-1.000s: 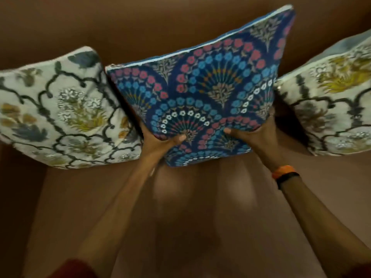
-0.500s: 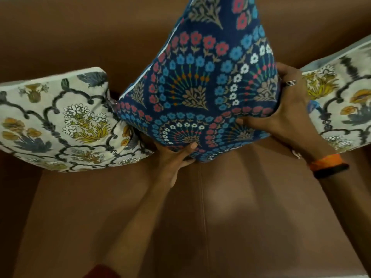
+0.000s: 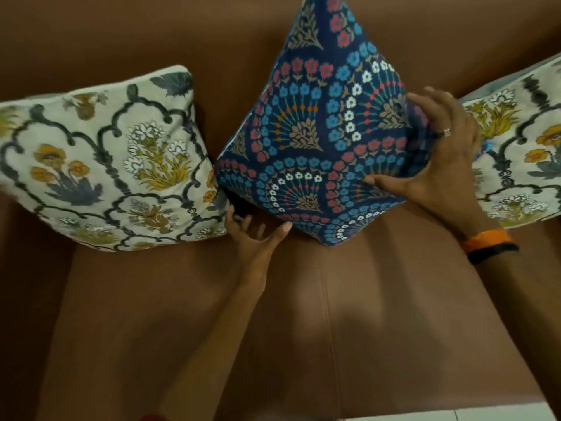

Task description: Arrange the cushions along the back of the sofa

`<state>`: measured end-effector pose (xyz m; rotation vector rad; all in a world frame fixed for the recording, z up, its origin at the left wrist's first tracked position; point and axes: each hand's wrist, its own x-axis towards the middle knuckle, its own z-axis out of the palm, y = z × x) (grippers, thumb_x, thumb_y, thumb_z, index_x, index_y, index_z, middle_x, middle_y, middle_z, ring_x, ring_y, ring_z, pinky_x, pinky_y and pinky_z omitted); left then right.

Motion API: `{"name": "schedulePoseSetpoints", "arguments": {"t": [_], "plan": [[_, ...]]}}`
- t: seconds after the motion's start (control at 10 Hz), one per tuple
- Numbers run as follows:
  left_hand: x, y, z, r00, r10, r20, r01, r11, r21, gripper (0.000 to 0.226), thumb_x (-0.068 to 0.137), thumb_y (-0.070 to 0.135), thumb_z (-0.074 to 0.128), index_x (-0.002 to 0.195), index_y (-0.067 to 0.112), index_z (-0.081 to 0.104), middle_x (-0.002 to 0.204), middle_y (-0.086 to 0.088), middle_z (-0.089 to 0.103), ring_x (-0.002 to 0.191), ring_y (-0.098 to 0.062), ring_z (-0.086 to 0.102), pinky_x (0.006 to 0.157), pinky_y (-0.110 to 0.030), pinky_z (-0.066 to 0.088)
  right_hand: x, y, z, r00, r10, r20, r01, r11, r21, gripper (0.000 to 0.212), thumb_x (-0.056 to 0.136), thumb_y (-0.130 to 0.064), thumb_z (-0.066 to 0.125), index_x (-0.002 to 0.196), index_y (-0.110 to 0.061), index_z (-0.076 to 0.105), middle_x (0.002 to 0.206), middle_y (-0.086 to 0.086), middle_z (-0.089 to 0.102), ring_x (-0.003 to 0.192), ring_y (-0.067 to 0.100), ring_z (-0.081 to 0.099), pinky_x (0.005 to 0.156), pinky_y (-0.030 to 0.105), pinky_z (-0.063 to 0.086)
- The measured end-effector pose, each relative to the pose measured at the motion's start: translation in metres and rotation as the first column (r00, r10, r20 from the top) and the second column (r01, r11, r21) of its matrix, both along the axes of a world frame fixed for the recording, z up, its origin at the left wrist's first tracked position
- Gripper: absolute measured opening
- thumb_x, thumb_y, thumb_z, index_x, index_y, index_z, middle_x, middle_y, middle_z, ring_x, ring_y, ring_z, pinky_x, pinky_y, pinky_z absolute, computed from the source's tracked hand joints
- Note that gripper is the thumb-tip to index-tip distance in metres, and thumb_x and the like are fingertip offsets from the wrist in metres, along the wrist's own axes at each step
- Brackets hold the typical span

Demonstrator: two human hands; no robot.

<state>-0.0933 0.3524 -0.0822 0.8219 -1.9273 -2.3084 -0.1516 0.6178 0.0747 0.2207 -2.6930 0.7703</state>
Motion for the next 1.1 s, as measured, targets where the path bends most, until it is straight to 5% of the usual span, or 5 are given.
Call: {"name": "schedulePoseSetpoints", "arguments": {"t": [0.2, 0.3, 0.5, 0.8, 1.1], "plan": [[0.021, -0.144, 0.039, 0.956, 0.157, -0.247, -0.279, 0.741, -0.611, 0.112, 0.072, 0.024, 0.097, 0.157, 0.015, 0.026, 0.156, -0.024, 0.036, 0.144, -0.032, 0.042, 0.12, -0.057, 0.044, 0.045, -0.169, -0.022, 0.995, 0.102, -0.019, -0.103, 0.938, -0.33, 0.052, 0.092, -0.03, 0.086, 0.135, -0.015, 0.062, 0.124, 0.01, 0.064, 0.116, 0.006, 0.057, 0.101, 0.01, 0.048], [0.013, -0.248, 0.06, 0.945, 0.177, -0.274, -0.322, 0.644, -0.694, 0.128, 0.068, 0.042, 0.097, 0.161, 0.003, 0.018, 0.164, -0.026, 0.023, 0.156, -0.033, 0.024, 0.133, -0.028, 0.02, 0.036, -0.261, -0.048, 0.926, 0.262, 0.271, -0.085, 0.845, -0.528, 0.089, 0.086, -0.033, 0.092, 0.157, -0.034, 0.038, 0.152, -0.004, 0.051, 0.131, -0.005, 0.053, 0.112, 0.004, 0.041], [-0.023, -0.356, 0.074, 0.986, -0.169, -0.014, 0.148, 0.899, -0.413, 0.139, 0.07, 0.006, 0.095, 0.166, 0.017, -0.004, 0.176, -0.009, 0.015, 0.161, -0.024, 0.024, 0.132, -0.051, 0.029, 0.004, -0.372, -0.064, 0.931, 0.184, 0.316, 0.04, 0.807, -0.589, 0.126, 0.068, -0.023, 0.105, 0.166, -0.013, 0.028, 0.165, 0.013, 0.047, 0.155, 0.028, 0.047, 0.128, 0.052, 0.043], [0.009, -0.327, 0.035, 0.993, -0.103, 0.066, 0.098, 0.992, 0.077, 0.13, 0.054, 0.045, 0.096, 0.161, 0.033, 0.024, 0.161, 0.0, 0.05, 0.146, -0.024, 0.053, 0.119, -0.064, 0.044, -0.005, -0.387, 0.002, 0.994, 0.088, 0.067, -0.082, 0.992, -0.092, 0.121, 0.066, -0.082, 0.073, 0.167, -0.028, 0.034, 0.143, 0.017, 0.051, 0.132, 0.035, 0.047, 0.114, 0.059, 0.04], [-0.004, -0.335, 0.083, 0.985, 0.116, -0.125, -0.159, 0.89, -0.428, 0.146, 0.059, 0.044, 0.096, 0.166, 0.023, -0.002, 0.174, -0.005, 0.006, 0.163, -0.02, 0.011, 0.134, -0.051, 0.023, -0.016, -0.38, 0.016, 0.988, 0.135, 0.071, -0.131, 0.99, -0.056, 0.111, 0.072, -0.069, 0.083, 0.165, -0.025, 0.04, 0.159, 0.018, 0.046, 0.148, 0.039, 0.043, 0.121, 0.07, 0.034]]}}
